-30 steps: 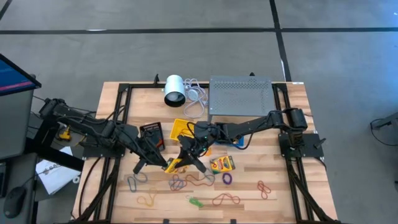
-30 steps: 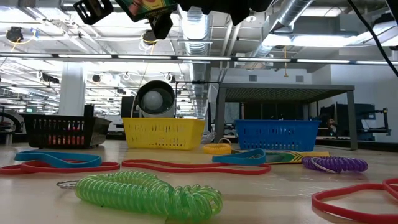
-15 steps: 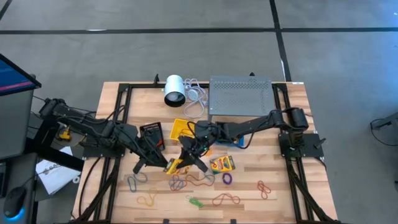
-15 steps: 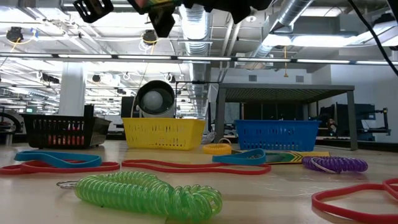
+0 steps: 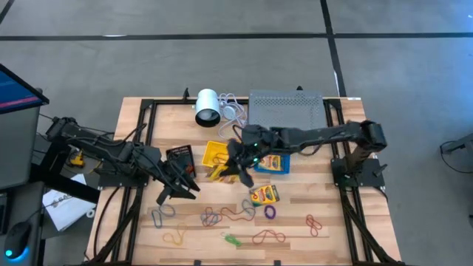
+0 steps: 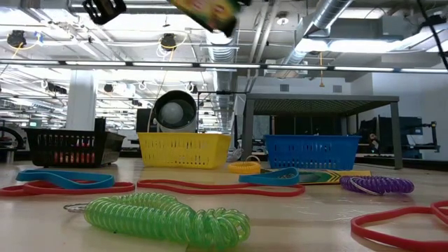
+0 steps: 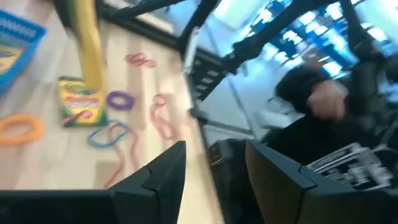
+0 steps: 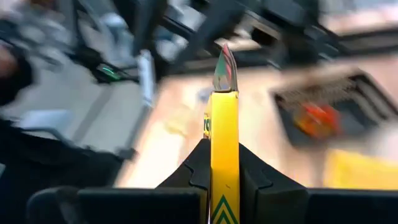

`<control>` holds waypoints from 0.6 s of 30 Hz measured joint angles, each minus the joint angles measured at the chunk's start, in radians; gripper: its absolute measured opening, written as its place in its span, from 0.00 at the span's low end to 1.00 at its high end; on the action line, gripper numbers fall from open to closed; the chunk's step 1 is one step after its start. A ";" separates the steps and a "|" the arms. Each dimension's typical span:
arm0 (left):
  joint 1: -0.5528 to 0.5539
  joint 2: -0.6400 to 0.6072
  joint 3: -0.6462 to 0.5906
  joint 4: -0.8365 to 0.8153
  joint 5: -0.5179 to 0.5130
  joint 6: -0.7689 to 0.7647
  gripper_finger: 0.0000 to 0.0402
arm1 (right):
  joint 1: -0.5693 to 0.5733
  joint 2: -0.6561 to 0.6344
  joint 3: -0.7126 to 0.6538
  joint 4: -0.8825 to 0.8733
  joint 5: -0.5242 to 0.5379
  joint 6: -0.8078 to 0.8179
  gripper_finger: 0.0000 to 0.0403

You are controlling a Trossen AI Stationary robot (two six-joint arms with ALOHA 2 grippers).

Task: Pick & Place Office Desk Supplies
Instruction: Put the right crayon box into the blue bin

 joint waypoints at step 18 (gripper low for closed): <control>0.000 0.012 -0.104 0.134 -0.509 0.257 0.34 | -0.025 -0.324 -0.237 -0.499 0.488 0.180 0.06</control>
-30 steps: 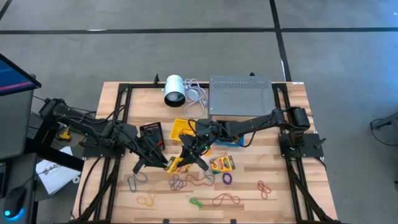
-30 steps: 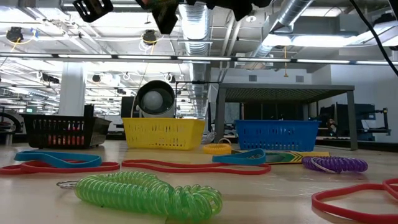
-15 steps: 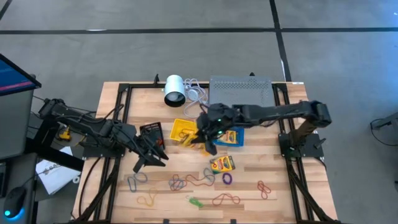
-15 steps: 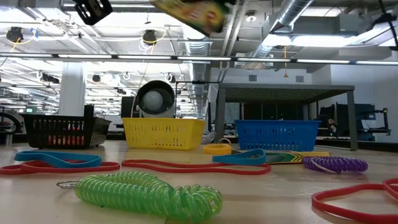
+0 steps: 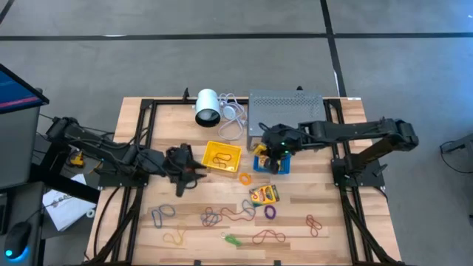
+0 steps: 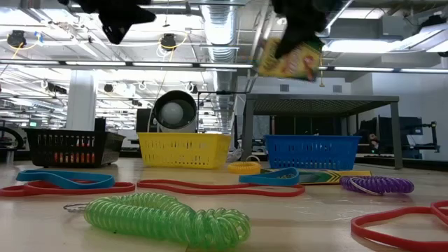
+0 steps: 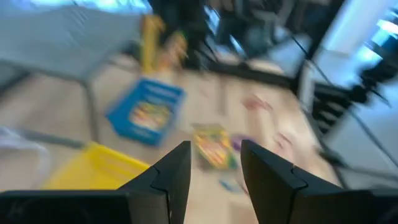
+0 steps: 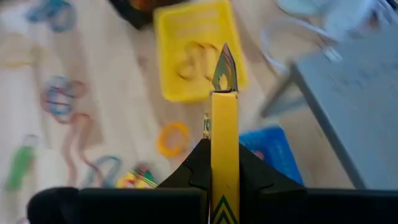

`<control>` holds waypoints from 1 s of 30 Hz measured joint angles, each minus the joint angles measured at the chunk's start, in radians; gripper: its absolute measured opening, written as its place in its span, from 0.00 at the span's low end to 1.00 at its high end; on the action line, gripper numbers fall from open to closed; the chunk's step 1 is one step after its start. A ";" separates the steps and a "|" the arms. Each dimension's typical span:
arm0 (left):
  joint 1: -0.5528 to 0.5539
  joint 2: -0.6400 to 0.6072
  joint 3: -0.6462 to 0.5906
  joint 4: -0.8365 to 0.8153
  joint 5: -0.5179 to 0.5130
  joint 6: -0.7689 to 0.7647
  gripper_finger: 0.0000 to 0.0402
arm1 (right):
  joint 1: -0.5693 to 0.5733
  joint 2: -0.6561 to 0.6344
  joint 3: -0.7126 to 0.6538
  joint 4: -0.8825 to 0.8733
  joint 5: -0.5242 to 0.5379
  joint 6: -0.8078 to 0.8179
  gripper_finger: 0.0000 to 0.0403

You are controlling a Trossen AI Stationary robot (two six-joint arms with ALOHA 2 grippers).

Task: Pick & Place Office Desk Supplies
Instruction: Put the right crayon box into the blue bin

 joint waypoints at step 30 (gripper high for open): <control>0.037 0.000 -0.263 0.510 0.007 0.047 0.34 | -0.046 0.206 -0.136 -0.002 0.062 -0.070 0.06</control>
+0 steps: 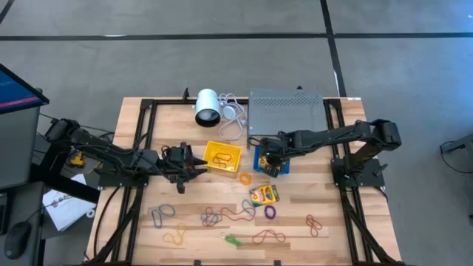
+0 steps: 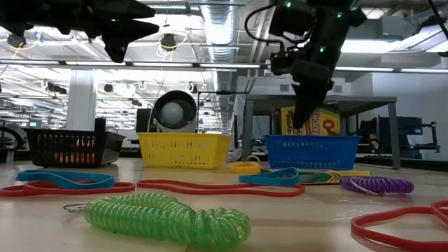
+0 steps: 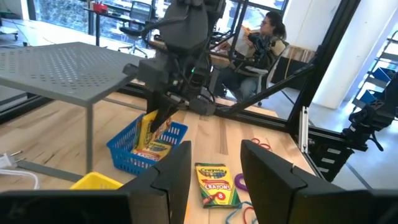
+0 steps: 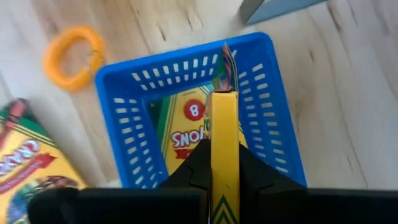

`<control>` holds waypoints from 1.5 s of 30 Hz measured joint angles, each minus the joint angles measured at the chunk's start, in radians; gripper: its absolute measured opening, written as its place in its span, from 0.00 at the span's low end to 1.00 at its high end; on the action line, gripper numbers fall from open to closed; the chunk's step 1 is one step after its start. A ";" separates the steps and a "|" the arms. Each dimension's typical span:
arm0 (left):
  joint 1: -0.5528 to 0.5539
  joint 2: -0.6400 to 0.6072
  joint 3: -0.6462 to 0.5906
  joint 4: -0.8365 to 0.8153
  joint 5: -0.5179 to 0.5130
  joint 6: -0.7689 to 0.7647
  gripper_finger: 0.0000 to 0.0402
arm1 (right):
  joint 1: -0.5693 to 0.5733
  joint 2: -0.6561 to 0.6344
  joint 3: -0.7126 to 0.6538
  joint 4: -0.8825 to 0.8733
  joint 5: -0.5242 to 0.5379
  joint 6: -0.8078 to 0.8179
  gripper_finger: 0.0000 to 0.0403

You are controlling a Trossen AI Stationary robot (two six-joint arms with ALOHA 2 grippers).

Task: Pick & Place Office Desk Supplies
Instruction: Put the right crayon box into the blue bin, then put the red rubber band into the yellow bin

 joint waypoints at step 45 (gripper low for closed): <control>0.000 0.000 0.000 -0.015 -0.001 0.002 0.34 | 0.086 0.019 0.050 -0.026 -0.078 0.104 0.56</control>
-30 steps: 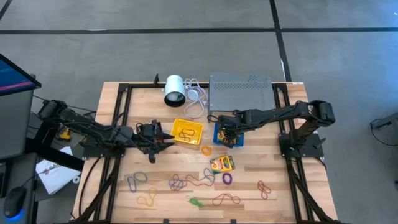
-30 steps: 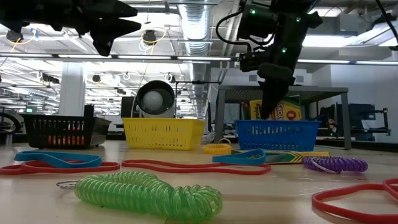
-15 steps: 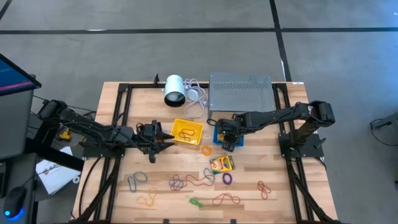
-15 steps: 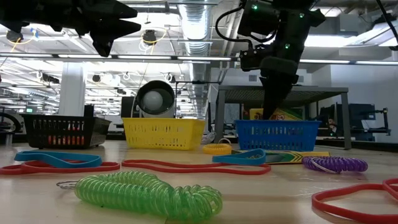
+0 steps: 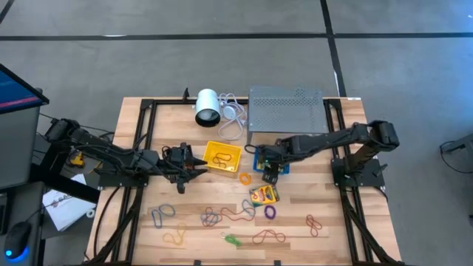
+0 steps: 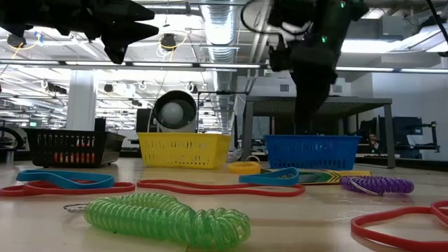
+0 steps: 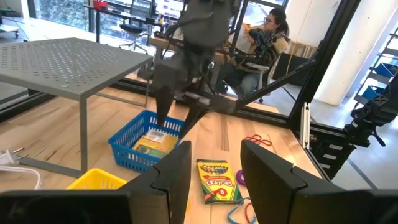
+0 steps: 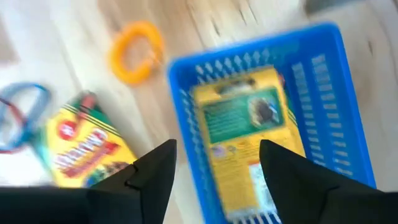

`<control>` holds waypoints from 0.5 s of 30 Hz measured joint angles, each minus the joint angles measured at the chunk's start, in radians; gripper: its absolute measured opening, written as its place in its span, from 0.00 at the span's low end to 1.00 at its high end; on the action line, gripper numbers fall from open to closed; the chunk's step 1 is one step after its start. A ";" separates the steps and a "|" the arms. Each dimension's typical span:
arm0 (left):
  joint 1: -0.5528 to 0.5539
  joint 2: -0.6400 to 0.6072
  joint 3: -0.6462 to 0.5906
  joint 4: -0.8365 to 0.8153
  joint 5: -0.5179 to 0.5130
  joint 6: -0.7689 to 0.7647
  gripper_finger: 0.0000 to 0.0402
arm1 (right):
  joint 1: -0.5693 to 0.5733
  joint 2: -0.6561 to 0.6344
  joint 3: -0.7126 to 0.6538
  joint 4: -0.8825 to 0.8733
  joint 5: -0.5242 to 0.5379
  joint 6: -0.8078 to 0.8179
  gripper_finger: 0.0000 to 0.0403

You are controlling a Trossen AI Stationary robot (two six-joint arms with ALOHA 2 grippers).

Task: Pick & Place Office Desk Supplies
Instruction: Put the red rubber band into the yellow bin

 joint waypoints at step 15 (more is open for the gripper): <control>0.000 0.000 0.000 -0.004 0.095 -0.072 0.34 | 0.165 -0.001 0.122 -0.041 -0.087 0.098 0.46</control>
